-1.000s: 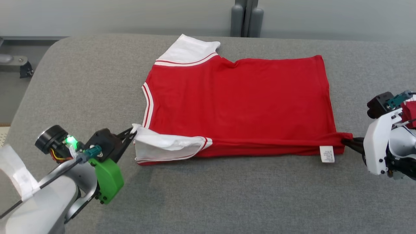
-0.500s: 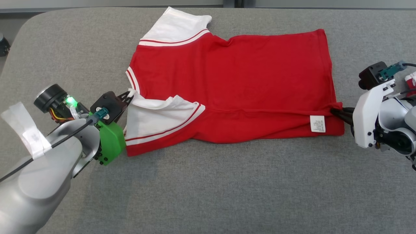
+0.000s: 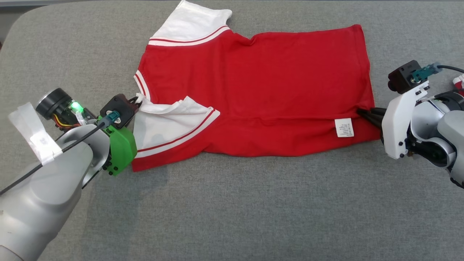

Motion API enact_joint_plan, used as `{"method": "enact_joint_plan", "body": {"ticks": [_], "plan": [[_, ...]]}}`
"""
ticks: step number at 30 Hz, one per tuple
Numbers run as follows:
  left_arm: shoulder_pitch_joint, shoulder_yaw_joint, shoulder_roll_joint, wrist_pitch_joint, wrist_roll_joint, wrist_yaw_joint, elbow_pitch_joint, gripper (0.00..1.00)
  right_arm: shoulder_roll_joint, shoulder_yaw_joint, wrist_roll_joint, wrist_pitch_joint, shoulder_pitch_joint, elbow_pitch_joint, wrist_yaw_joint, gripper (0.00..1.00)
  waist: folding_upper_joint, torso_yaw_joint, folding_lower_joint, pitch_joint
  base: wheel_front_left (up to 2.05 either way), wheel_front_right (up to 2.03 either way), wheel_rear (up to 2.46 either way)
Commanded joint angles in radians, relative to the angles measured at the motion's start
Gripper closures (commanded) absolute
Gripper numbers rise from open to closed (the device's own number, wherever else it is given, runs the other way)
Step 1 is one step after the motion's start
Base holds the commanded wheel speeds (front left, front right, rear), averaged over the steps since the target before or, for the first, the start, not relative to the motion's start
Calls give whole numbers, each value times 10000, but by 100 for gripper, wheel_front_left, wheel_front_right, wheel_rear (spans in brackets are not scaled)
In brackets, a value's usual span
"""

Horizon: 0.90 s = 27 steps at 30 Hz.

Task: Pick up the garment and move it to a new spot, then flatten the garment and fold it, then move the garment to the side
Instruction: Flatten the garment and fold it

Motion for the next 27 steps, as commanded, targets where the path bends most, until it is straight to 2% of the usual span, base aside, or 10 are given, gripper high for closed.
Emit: {"method": "enact_joint_plan", "body": {"ticks": [1, 2, 3, 4, 8, 13, 18, 21, 23, 27], "plan": [[-153, -40, -69, 0, -74, 31, 182, 89, 13, 23, -172, -286, -181, 151, -17, 48, 0, 7, 0, -6, 0, 0, 0], [-200, -52, -149, -47, -99, 35, 333, 59, 53, -16, -216, -499, -204, 323, -17, 0, 0, 12, 0, -14, 0, 0, 0], [-240, -42, -217, -141, -94, 98, 422, 25, 104, -26, -266, -664, -196, 418, -17, 0, 0, 16, 0, -22, 0, 0, 0], [-259, 23, -373, -290, -115, 257, 696, 0, 208, -25, -267, -987, -144, 588, -17, 0, 0, 17, 0, -57, 0, 0, 0], [-210, 185, -682, -646, -239, 619, 1028, 0, 313, -109, -79, -1574, 4, 785, -17, 0, 0, 4, 0, -155, 0, 0, 0], [304, 1255, -1171, -1512, -1097, 1844, 1074, 0, 307, -382, -332, -3191, 263, 981, -17, 0, 0, -17, 0, -411, 0, 0, 0], [1311, 2877, -1719, -1941, -1999, 2829, -261, 0, 515, -1051, -853, -5067, 832, 1520, -17, 0, 0, -22, 0, -827, 0, 0, 0], [2545, 4164, -1910, -1921, -1700, 3532, -1947, 0, 814, -2017, -1257, -5435, 1346, 1628, -17, 0, 0, -36, 0, -1115, 0, 0, 0], [3409, 4917, -2155, -1915, -1387, 3784, -2934, 0, 1035, -3359, -1766, -5467, 1680, 1326, -17, 0, 0, -49, 0, -1277, 0, 0, 0], [4942, 6060, -2674, -1918, -462, 3821, -4432, 0, 1851, -6258, -3510, -5452, 3468, 273, -17, 0, 0, -43, 0, -1590, 0, 0, 0]]}}
